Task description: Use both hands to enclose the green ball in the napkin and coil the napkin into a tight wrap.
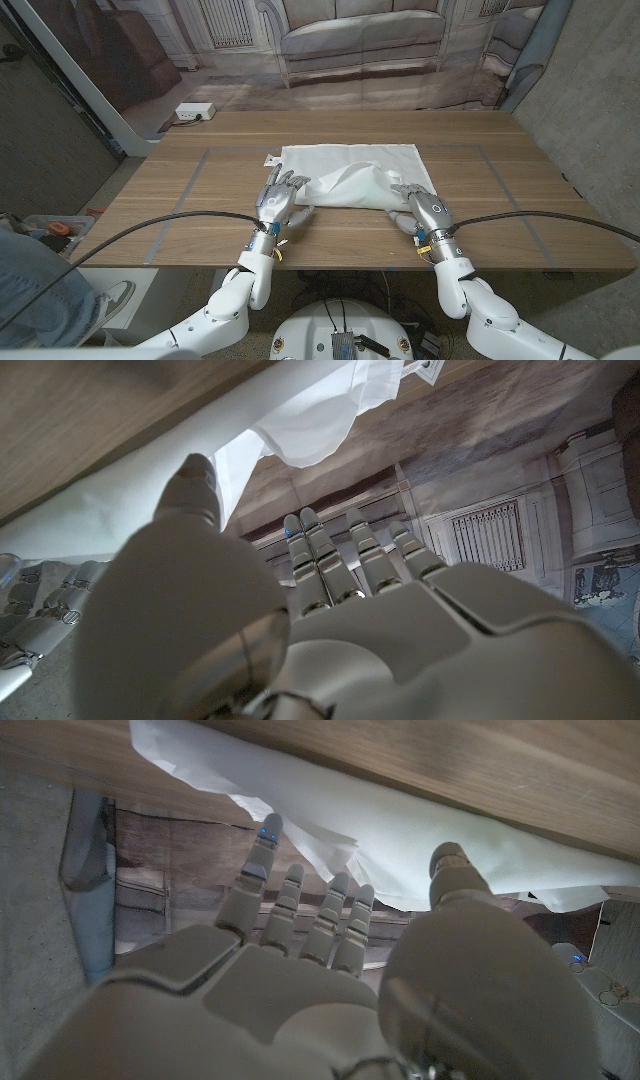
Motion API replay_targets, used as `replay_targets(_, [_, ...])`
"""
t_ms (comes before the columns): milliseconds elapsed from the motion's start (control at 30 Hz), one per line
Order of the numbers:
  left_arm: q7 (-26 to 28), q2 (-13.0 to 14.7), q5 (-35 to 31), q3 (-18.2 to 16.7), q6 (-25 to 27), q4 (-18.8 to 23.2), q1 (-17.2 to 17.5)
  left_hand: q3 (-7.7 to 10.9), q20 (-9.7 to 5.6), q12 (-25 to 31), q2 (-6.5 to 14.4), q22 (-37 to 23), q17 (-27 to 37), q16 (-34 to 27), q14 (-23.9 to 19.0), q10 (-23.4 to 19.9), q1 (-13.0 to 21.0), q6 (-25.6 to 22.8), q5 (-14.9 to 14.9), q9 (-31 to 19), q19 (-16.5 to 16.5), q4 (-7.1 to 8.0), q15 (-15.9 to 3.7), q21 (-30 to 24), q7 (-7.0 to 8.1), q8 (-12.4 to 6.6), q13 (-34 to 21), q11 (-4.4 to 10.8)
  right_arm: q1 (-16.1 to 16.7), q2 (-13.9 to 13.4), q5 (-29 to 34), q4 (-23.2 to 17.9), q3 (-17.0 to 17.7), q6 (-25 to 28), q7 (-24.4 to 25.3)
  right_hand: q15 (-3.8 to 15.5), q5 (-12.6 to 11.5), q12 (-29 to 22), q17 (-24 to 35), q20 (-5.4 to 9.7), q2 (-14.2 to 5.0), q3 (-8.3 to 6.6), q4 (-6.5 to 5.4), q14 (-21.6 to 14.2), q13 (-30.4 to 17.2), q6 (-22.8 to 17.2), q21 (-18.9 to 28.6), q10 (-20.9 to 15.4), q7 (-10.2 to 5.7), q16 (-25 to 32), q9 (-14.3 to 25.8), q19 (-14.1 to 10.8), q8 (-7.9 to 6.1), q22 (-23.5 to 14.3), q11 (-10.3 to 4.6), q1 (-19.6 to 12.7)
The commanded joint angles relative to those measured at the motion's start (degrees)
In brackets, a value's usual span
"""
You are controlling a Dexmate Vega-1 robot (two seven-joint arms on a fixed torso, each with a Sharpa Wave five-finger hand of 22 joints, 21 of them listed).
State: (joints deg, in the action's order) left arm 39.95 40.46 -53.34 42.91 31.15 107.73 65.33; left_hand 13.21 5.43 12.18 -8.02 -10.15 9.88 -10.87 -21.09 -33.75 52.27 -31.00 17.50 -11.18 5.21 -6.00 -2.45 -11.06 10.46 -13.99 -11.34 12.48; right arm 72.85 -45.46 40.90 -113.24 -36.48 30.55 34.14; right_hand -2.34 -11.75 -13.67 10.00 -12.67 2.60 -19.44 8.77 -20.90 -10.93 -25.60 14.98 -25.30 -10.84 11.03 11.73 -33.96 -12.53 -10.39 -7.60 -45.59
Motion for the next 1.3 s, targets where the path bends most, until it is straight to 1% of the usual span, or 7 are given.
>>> replay_targets(33, [-2.3, -0.9, -3.9, 1.2, 4.6, 0.0, -0.4, 0.02, 0.5, 0.1, 0.0, -0.1, 0.1, 0.0, 0.2, -0.2, -0.1, 0.1, 0.5, 0.0, -0.3, -0.35, -7.1, -0.2, 0.18, 0.15, -0.2, 0.09, -1.3, -0.2, -1.1, 0.4, 0.0, 0.6, -1.3, 0.13, -0.4, 0.1, 0.3, 0.09, -0.02, 0.26, -0.06, -0.6, 0.1, -0.5, -0.1, -0.5, 0.14, 0.1, 0.2, -0.4, -0.04, -0.1, -0.22, 0.0])
replay_targets(300, [-5.6, -1.2, -6.6, 3.1, 6.7, -1.8, -2.2, -0.07, 0.94, -0.2, 0.1, -0.2, 0.1, 0.2, 0.6, 0.1, 0.3, 0.7, 0.6, 0.0, -0.7, -0.49, -7.15, -0.1, 0.52, 0.5, -0.2, 0.11, -2.3, 0.0, -1.5, 0.6, -0.3, 1.1, -2.2, 0.21, -0.5, 0.1, 0.3, 0.07, 0.02, 0.44, -0.16, -0.6, 0.1, -0.6, -0.3, -0.6, 0.02, 0.1, 0.2, -0.3, -0.02, 0.0, -0.44, 0.0])
replay_targets(667, [-7.4, -0.9, -7.0, 4.3, 5.6, -4.4, -4.3, -0.25, 1.23, -0.5, 0.4, -0.2, 0.2, 0.3, 0.9, 0.3, 0.4, 0.3, 0.7, 0.0, -1.4, -0.44, -7.21, 0.1, 0.88, 0.49, -0.2, 0.13, -2.6, 0.8, -1.3, 0.6, -0.7, 2.9, -1.7, 0.16, -0.6, 0.1, 0.4, 0.06, 0.11, 0.79, -0.4, -0.7, 0.1, -1.1, -0.7, -0.7, -0.22, 0.1, 0.2, -0.1, -0.15, 0.0, -0.56, 0.2])
replay_targets(967, [-7.1, -0.9, -5.6, 4.4, 4.4, -5.3, -5.0, -0.41, 1.2, -0.5, 0.7, -0.2, 0.2, 0.0, 0.2, -0.3, 0.4, -0.7, 0.7, 0.0, -1.5, -0.35, -7.41, 0.0, 0.97, 0.22, -0.2, 0.14, -2.8, 0.9, -1.2, 0.9, -1.2, 3.4, -1.2, 0.26, -0.7, 0.0, 0.3, 0.06, 0.2, 0.93, -0.34, -0.9, 0.0, -1.6, -1.0, -1.0, -0.38, 0.1, 0.2, 0.1, -0.25, 0.0, -0.71, 0.0])
replay_targets(1100, [-5.5, -1.2, -4.7, 4.1, 3.7, -5.9, -5.0, -0.54, 0.92, -0.3, 0.8, -0.2, 0.2, -0.3, -0.7, -1.0, 0.5, -1.8, 0.8, 0.0, -1.2, -0.32, -7.64, -0.2, 1.15, -0.11, -0.2, 0.14, -3.0, 0.8, -0.8, 1.5, -1.5, 3.0, -0.4, 0.94, -0.8, -0.2, 0.3, 0.07, 0.18, 0.88, -0.24, -1.5, 0.1, -2.1, -1.2, -1.6, -0.74, 0.2, 0.2, 0.2, -0.35, 0.0, -1.17, -0.4])
replay_targets(1167, [-4.4, -1.4, -4.0, 3.9, 3.1, -6.2, -4.9, -0.32, 0.67, -0.1, 1.3, -0.1, 0.2, -0.5, -2.0, -2.1, 1.4, -2.9, 0.9, 0.0, -0.6, -0.6, -7.86, -0.4, 1.51, -0.38, -0.2, 0.16, -3.2, 0.6, -0.4, 1.7, -1.8, 2.8, -0.3, 1.06, -0.9, -0.2, 0.3, 0.08, 0.13, 0.83, -0.19, -1.6, 0.1, -2.2, -1.3, -1.7, -0.84, 0.2, 0.2, 0.1, -0.38, 0.0, -1.22, -0.6])
replay_targets(1300, [-4.0, -1.3, -3.4, 3.9, 2.7, -6.2, -5.0, -0.3, 0.55, 0.0, 1.3, -0.1, 0.2, -0.6, -2.7, -2.7, 1.8, -3.5, 0.9, 0.0, -0.2, -0.77, -7.99, -0.6, 1.74, -0.49, -0.2, 0.18, -3.3, -0.1, 0.6, 1.9, -2.4, 3.0, -0.7, 1.24, -1.0, -0.2, 0.3, 0.09, 0.12, 0.75, -0.08, -1.8, 0.1, -2.4, -1.4, -1.8, -1.1, 0.2, 0.2, 0.1, -0.41, 0.0, -1.34, -0.9])
